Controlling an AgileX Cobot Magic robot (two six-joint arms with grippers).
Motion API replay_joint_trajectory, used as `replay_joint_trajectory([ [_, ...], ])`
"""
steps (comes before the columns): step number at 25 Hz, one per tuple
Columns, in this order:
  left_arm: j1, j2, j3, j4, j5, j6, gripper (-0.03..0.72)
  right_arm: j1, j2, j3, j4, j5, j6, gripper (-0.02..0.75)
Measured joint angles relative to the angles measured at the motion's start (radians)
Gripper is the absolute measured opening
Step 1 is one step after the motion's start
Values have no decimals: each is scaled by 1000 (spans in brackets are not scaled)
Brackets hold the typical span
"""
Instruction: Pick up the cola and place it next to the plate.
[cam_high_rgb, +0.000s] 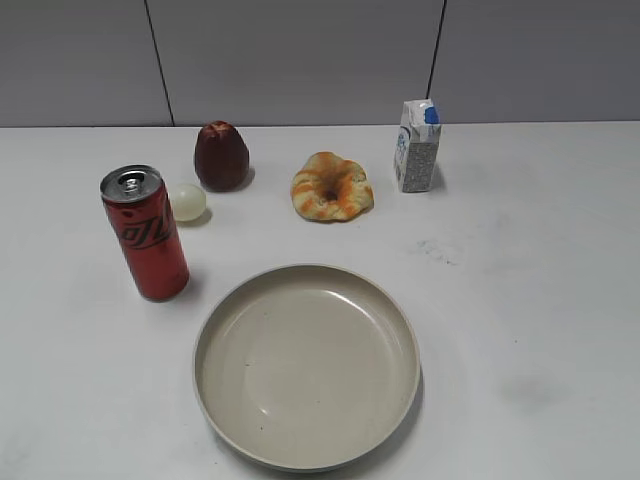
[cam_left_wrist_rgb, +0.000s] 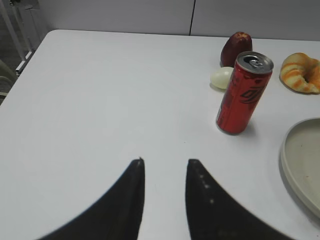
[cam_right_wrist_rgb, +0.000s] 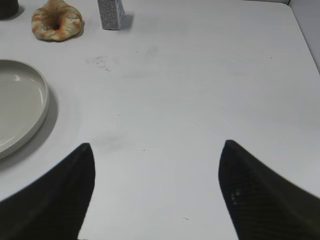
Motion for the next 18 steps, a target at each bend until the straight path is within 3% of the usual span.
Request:
replay_joint_trajectory([
  [18,0,0,0,0,0,0,227,0,0,0,36,0,2,582],
])
